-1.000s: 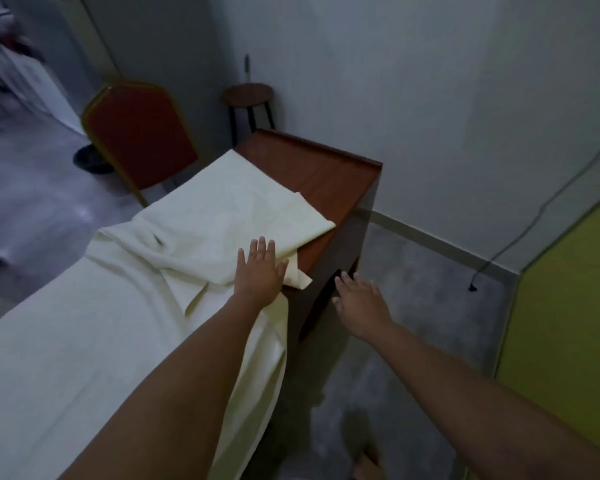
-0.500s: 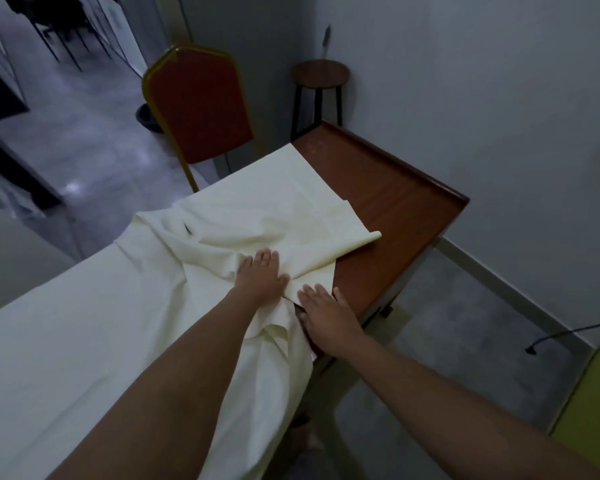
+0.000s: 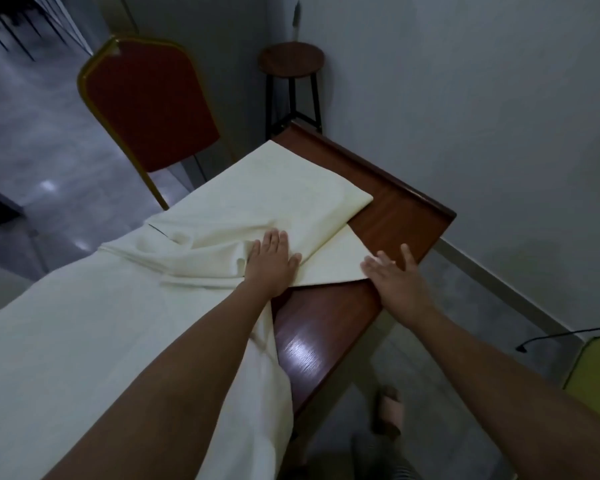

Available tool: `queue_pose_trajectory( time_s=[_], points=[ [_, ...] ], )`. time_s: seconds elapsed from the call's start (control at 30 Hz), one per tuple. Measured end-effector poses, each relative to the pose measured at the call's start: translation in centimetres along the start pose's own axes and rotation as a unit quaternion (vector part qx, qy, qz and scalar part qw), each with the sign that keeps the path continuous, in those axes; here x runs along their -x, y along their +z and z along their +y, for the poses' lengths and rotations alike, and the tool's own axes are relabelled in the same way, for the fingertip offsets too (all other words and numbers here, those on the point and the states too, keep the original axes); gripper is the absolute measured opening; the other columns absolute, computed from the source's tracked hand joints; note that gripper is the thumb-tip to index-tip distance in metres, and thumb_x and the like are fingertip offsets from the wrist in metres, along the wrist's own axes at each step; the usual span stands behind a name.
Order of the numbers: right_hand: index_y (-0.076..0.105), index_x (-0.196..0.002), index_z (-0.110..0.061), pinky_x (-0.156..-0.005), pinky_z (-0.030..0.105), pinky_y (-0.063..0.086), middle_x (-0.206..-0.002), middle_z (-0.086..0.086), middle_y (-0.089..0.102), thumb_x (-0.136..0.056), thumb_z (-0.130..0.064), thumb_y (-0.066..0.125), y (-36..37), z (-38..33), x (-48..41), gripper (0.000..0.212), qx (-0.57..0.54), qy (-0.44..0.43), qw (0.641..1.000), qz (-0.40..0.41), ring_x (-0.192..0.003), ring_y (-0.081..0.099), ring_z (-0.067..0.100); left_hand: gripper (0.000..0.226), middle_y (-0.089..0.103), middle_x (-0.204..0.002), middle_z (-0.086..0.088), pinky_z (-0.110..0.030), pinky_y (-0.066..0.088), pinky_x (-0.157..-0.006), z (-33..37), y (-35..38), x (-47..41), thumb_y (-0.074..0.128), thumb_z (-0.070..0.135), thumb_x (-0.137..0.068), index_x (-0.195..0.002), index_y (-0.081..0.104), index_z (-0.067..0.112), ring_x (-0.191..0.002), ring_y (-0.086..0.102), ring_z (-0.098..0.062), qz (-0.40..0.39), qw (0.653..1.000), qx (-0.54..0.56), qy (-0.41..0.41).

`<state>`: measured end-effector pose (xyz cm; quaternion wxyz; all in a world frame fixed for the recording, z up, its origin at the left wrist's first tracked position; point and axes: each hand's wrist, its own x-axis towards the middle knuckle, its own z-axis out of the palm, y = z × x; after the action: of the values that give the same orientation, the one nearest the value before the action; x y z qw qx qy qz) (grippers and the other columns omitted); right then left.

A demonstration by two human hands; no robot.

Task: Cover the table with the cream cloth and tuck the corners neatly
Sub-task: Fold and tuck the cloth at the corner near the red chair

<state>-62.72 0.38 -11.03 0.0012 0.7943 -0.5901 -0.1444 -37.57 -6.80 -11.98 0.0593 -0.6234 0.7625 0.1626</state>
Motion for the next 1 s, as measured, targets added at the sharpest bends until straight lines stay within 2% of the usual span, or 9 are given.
queue_pose_trajectory(
  time_s=[0.13, 0.2, 0.3, 0.47, 0.63, 0.73, 0.8, 0.87, 1.0],
  points=[
    [0.056, -0.127, -0.007, -0.109, 0.061, -0.003, -0.136, 0.013, 0.055, -0.074, 0.004, 0.057, 1.2, 9.7, -0.8, 0.054, 0.036, 0.046, 0.998, 0.040, -0.132, 0.043, 0.034, 0.085, -0.004, -0.161, -0.010, -0.041, -0.005, -0.120, 2.9, -0.6, -3.6, 0.017, 0.065, -0.093, -0.151, -0.004, 0.007, -0.148, -0.008, -0.020, -0.009, 1.000, 0.008, -0.019],
    [0.065, -0.113, -0.003, -0.109, 0.058, -0.003, -0.122, 0.018, 0.063, -0.073, 0.002, 0.052, 1.6, 14.8, -1.6, 0.042, 0.023, 0.065, 0.995, 0.070, -0.122, 0.053, 0.038, 0.087, -0.007, -0.160, -0.011, -0.044, -0.007, -0.119, 5.0, -0.5, -5.2, 0.018, 0.066, -0.092, -0.151, -0.006, 0.007, -0.148, -0.010, -0.021, -0.017, 0.999, -0.005, -0.029],
    [0.067, -0.106, -0.001, -0.110, 0.057, -0.003, -0.112, 0.019, 0.068, -0.076, -0.007, 0.031, 2.0, 21.5, -3.0, 0.048, 0.035, 0.062, 0.994, 0.082, -0.113, 0.059, 0.039, 0.075, -0.006, -0.160, -0.014, -0.048, -0.006, -0.119, 8.9, -0.2, -8.0, 0.016, 0.052, -0.098, -0.150, -0.006, 0.004, -0.148, -0.008, -0.025, 0.001, 0.998, -0.026, -0.051],
    [0.059, -0.121, 0.000, -0.109, 0.064, -0.003, -0.129, 0.020, 0.058, -0.084, -0.007, 0.045, 0.7, 28.6, -7.0, 0.040, 0.065, 0.086, 0.990, 0.096, -0.129, 0.046, 0.037, 0.056, 0.007, -0.160, -0.014, -0.047, 0.004, -0.120, 13.3, -0.1, -11.5, 0.023, 0.023, -0.100, -0.151, 0.007, 0.003, -0.148, 0.004, -0.026, 0.046, 0.995, -0.008, -0.087],
    [0.037, -0.142, -0.013, -0.113, 0.059, -0.001, -0.151, 0.006, 0.035, -0.092, -0.007, 0.034, -0.5, 34.1, -6.5, 0.050, 0.063, 0.243, 0.968, -0.027, -0.144, 0.017, 0.026, 0.053, 0.009, -0.160, -0.014, -0.047, 0.003, -0.119, 18.3, -0.1, -13.9, 0.022, 0.022, -0.101, -0.150, 0.011, 0.004, -0.148, 0.004, -0.025, 0.065, 0.991, 0.074, -0.092],
    [0.037, -0.140, -0.008, -0.113, 0.059, 0.010, -0.146, 0.010, 0.041, -0.094, -0.014, 0.040, 1.6, 32.4, -6.4, 0.047, -0.030, 0.281, 0.959, -0.026, -0.141, 0.025, 0.027, 0.053, 0.008, -0.160, -0.015, -0.048, 0.001, -0.119, 20.2, -0.5, -15.5, 0.023, 0.022, -0.102, -0.150, 0.010, 0.004, -0.148, 0.002, -0.026, 0.067, 0.985, 0.111, -0.111],
    [0.045, -0.133, -0.006, -0.111, 0.058, 0.019, -0.136, 0.014, 0.051, -0.092, -0.019, 0.043, 3.0, 28.6, -6.8, 0.044, -0.110, 0.233, 0.965, 0.037, -0.133, 0.037, 0.028, 0.053, 0.006, -0.160, -0.016, -0.047, 0.000, -0.119, 20.7, -0.7, -16.3, 0.023, 0.021, -0.102, -0.151, 0.009, 0.004, -0.148, 0.001, -0.026, 0.060, 0.985, 0.109, -0.116],
    [0.047, -0.132, -0.007, -0.110, 0.055, 0.023, -0.133, 0.014, 0.054, -0.091, -0.028, 0.028, 2.8, 23.3, -7.0, 0.050, -0.192, 0.169, 0.963, 0.086, -0.129, 0.043, 0.029, 0.054, 0.005, -0.160, -0.016, -0.047, 0.000, -0.119, 20.6, -0.7, -16.4, 0.024, 0.021, -0.102, -0.151, 0.008, 0.004, -0.148, 0.000, -0.026, 0.057, 0.987, 0.095, -0.115],
    [0.020, -0.149, -0.012, -0.115, 0.051, 0.003, -0.158, 0.009, 0.017, -0.100, -0.040, 0.025, 1.9, 14.8, -7.8, 0.057, -0.250, 0.152, 0.954, 0.060, -0.146, 0.012, 0.026, 0.062, -0.001, -0.160, -0.014, -0.044, -0.003, -0.118, 19.9, -0.7, -15.4, 0.023, 0.036, -0.102, -0.151, 0.002, 0.005, -0.148, -0.004, -0.024, 0.048, 0.989, 0.107, -0.086]
  ],
)
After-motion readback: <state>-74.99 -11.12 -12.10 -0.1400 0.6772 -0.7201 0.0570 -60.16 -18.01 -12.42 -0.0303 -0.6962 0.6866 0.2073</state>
